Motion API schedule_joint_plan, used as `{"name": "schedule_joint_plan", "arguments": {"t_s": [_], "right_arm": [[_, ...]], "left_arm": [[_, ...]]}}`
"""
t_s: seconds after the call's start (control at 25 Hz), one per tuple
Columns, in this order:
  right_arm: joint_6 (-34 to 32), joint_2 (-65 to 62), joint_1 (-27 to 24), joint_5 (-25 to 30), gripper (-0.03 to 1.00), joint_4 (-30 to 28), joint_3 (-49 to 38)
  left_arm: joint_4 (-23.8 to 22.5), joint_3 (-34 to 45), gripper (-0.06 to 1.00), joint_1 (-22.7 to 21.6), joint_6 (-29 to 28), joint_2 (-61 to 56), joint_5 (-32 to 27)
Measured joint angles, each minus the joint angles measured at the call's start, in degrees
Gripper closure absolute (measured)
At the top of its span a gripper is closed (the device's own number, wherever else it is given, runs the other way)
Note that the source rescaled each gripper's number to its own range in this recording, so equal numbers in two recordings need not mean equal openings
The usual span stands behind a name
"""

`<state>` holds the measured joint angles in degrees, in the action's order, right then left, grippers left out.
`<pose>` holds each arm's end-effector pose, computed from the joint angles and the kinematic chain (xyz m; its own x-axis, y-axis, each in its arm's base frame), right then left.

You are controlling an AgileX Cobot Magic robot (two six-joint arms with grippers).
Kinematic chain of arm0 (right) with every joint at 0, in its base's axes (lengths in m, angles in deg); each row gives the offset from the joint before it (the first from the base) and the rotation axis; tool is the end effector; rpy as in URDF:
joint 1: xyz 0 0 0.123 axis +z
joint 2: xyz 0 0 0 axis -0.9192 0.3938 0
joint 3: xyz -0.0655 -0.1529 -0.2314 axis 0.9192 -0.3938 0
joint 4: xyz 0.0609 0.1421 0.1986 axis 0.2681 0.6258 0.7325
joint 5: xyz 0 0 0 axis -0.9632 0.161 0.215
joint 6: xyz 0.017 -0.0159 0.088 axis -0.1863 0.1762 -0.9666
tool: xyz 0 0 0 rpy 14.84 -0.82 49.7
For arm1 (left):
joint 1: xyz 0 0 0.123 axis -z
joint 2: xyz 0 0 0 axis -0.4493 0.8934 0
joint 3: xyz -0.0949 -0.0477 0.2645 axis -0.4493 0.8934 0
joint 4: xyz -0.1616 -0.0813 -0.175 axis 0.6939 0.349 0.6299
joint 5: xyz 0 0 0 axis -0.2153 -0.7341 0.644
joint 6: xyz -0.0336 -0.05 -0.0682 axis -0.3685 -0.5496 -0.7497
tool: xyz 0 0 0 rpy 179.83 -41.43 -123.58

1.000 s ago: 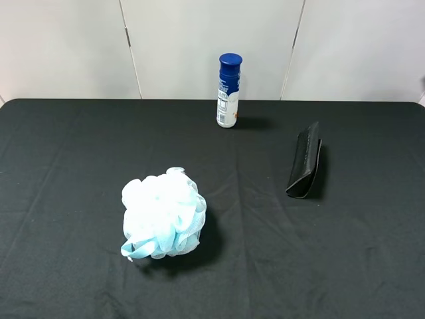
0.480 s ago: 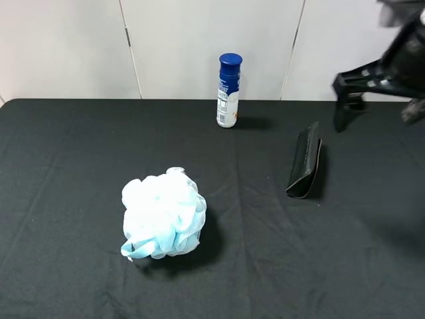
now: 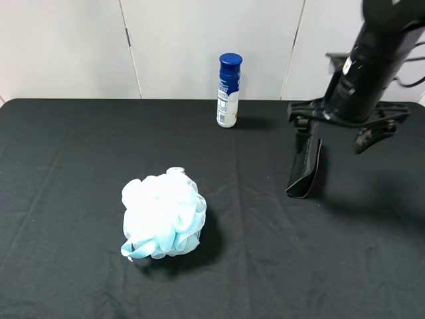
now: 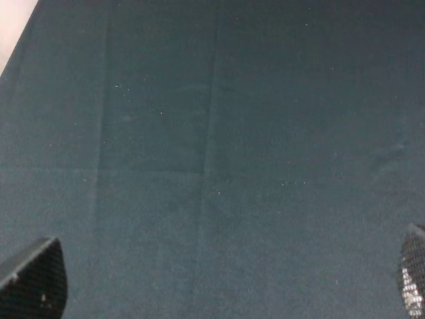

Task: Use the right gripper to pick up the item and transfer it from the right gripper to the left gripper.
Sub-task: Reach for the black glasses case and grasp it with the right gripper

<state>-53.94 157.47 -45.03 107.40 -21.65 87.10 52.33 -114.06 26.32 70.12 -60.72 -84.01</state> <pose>0.2970 0.1139 0.2318 -0.9866 0.0158 -0.1626 0.0134 0.9998 0.0159 -0.0057 0.0050 0.2762 -0.4478 -0.0897 -0.8896 -0.0957 0.9940 -0.0521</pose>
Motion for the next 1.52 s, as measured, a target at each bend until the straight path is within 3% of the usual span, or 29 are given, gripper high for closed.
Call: {"name": "schedule_joint_plan", "arguments": {"t_s": [0.36, 0.8, 1.16, 1.52], "right_arm": [[-0.4, 6.4, 0.0, -9.1, -0.03, 3.5, -1.3], [-0.7, 11.0, -1.4, -11.5, -0.03, 4.8, -2.1], [-0.7, 11.6, -1.4, -20.2, -0.03, 7.9, -8.2], [-3.1, 11.6, -1.4, -21.6, -0.03, 4.3, -8.3]], "left_arm": [[0.0, 0.0, -0.06, 0.0, 0.0, 0.0, 0.0], [0.0, 0.0, -0.06, 0.0, 0.0, 0.0, 0.0], [0.0, 0.0, -0.06, 0.0, 0.0, 0.0, 0.0], [0.0, 0.0, -0.06, 0.0, 0.0, 0.0, 0.0]]}}
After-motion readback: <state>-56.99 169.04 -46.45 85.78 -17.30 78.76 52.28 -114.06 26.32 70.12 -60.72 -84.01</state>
